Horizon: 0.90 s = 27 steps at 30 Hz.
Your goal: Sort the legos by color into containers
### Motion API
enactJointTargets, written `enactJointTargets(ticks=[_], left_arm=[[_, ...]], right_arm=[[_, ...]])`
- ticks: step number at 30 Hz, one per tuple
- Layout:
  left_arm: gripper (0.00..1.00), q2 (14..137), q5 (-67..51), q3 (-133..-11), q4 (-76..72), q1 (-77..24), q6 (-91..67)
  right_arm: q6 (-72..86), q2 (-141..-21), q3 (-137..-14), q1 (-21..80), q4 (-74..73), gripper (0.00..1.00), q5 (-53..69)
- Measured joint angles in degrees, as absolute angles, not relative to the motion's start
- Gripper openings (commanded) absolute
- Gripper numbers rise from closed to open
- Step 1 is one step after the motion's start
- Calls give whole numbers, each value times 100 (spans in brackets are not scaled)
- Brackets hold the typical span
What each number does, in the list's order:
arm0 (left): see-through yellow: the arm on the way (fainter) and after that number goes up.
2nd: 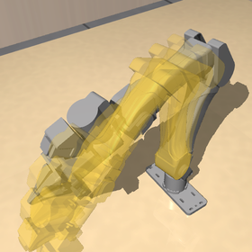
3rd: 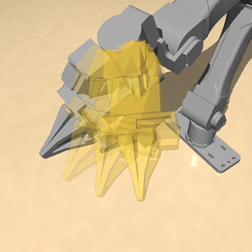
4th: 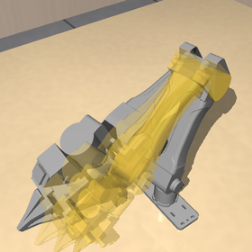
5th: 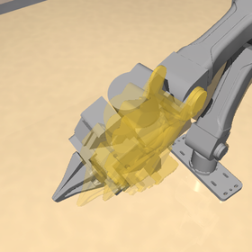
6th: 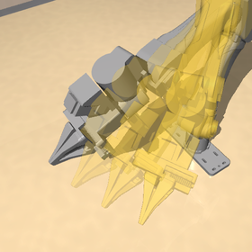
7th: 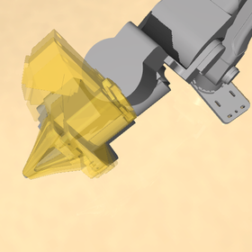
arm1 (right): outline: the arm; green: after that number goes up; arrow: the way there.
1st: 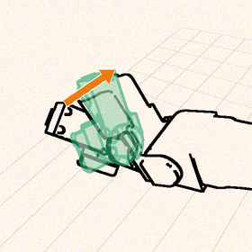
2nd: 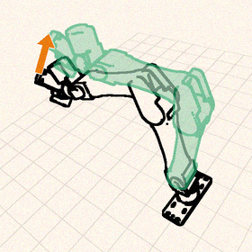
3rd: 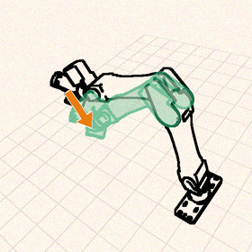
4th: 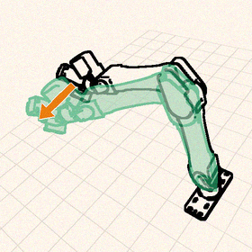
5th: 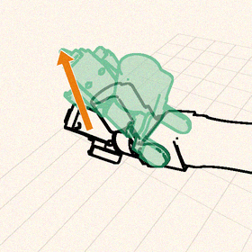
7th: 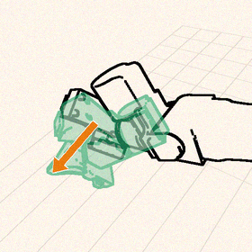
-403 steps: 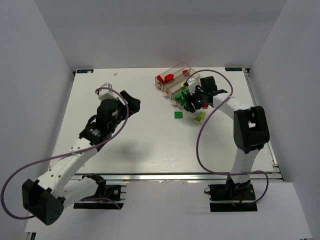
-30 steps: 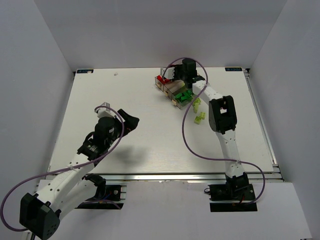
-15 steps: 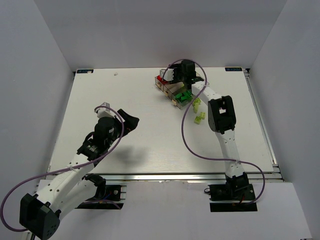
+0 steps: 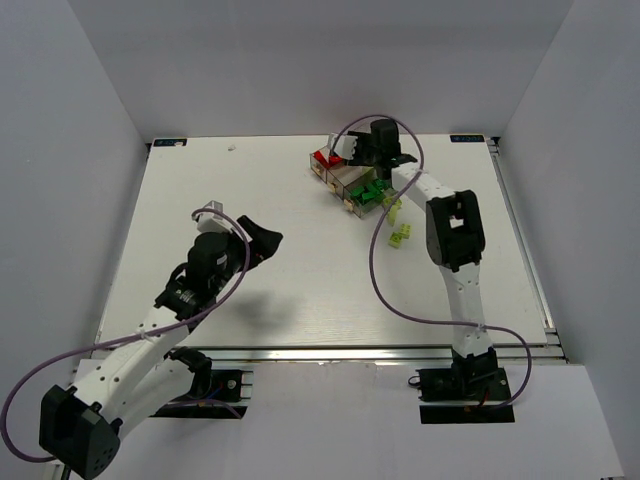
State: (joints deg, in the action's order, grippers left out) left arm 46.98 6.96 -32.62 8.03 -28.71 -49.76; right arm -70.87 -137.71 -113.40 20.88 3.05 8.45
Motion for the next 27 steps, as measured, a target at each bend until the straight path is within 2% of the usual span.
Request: enactJointTargets(ticks=[1, 4, 5, 6, 9, 11, 12, 14, 15, 17, 22, 27], left_arm=[[91, 4781, 607, -3269, 692, -2871, -4936], [72, 5240, 222, -3393, 375, -2880, -4838], [58, 5454, 71, -3461, 268, -2893, -4801], [51, 5660, -62, -3535, 156, -2908, -4786], [31, 6311, -405, -3771, -158, -3006, -4746], [31, 6672, -556, -3913, -281, -3100, -4746], [38, 6812, -607, -3964, -327, -3157, -4746], [54, 7026, -650, -4086, -351, -3286, -4735], [65, 7111, -652, -4147, -344, -3354, -4718], [73, 7271, -615, -4324, -322, -3520, -4722], [77, 7647, -480, -4727, -362, -3892, -4681], [78, 7741, -320, -4705, -395, -4134, -4794]], right_arm=[[-6805, -13526, -11146, 2060, 220, 46, 854], [-5776, -12628, -10755, 1911, -427, 39, 1090], [-5391, -12258, -10643, 1831, -663, 37, 1221], [-5089, -11913, -10558, 1745, -902, 32, 1361], [-4038, -10768, -10138, 1413, -1492, 29, 1890], [-3343, -10112, -9723, 1168, -1780, 30, 2191], [-3002, -9850, -9478, 1033, -1946, 42, 2335], [-2377, -9568, -9024, 790, -2211, 51, 2512], [-2067, -9518, -8774, 687, -2392, 59, 2602], [-1675, -9577, -8270, 526, -2585, 72, 2613], [-891, -9913, -7373, 451, -3052, 72, 2506], [-399, -10071, -7360, 545, -2842, 68, 2237]])
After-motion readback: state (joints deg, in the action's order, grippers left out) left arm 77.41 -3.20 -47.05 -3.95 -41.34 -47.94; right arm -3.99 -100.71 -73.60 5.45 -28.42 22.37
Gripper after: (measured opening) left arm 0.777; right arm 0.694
